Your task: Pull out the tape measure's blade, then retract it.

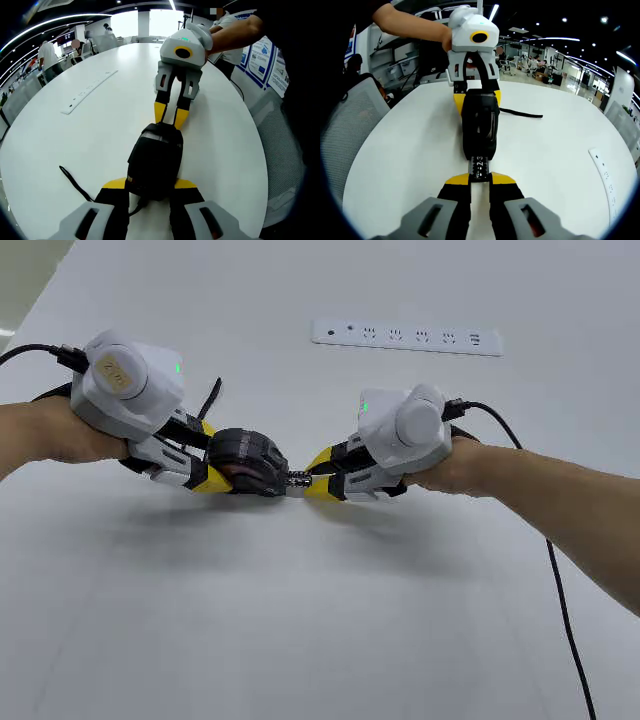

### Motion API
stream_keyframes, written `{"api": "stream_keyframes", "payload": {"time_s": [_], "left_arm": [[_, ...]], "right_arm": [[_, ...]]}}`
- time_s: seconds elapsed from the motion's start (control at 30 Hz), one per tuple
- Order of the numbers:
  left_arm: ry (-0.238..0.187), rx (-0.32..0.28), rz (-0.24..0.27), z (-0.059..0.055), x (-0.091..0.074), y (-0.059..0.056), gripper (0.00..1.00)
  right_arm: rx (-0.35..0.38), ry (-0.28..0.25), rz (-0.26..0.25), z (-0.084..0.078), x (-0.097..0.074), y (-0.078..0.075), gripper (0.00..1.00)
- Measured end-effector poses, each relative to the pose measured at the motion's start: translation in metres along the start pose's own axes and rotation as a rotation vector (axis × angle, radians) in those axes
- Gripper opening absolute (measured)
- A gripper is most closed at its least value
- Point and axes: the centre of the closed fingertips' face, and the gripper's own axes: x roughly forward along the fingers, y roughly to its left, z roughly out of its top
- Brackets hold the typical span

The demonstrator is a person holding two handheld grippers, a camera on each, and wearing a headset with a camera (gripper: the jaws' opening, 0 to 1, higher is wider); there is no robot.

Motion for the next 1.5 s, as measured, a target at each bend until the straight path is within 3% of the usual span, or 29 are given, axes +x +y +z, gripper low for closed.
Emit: {"api": "stream_keyframes", "payload": {"time_s": [1.5], "left_arm": [[-0.003,-0.008,-0.006,0.0,0.0,0.0,0.28]], "right_arm": [[0.015,0.007,0.012,-0.023,-0.031,0.001,0.11]]}}
